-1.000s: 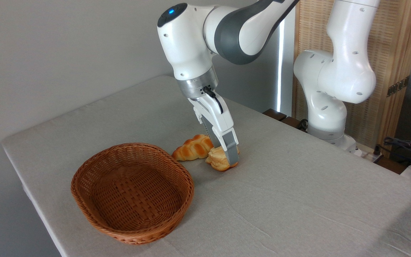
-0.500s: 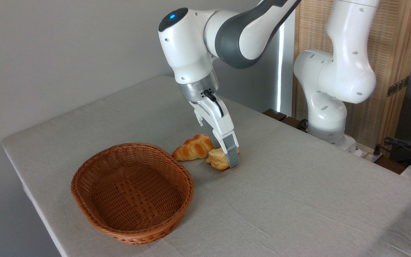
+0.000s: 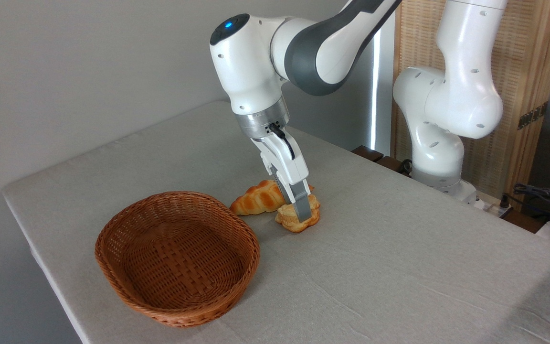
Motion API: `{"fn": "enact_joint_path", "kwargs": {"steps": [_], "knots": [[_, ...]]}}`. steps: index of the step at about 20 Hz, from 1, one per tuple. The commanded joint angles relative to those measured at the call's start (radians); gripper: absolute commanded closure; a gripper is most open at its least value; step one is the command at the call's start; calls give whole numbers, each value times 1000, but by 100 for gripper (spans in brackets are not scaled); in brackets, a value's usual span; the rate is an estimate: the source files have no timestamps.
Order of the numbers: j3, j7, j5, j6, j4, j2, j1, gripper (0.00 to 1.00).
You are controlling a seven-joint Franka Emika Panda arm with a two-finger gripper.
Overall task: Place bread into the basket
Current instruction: 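Lift the bun and carry it over the wicker basket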
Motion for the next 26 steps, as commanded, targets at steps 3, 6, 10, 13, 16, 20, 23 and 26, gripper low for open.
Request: {"fn": "enact_joint_path", "kwargs": {"steps": [3,6,10,13,16,20,23,26], "knots": [[5,20,21,40,-11,9,-3,93],[5,20,23,40,-11,9,-3,94],[5,19,21,39,-10,9,-3,100],[5,19,21,36,-5,9,-3,100],[5,17,20,19,42,15,-3,100],[-12,16,20,-139,229,102,-1,100],[-15,16,21,-223,358,150,-1,100],[-15,19,23,-236,465,184,0,100]]}}
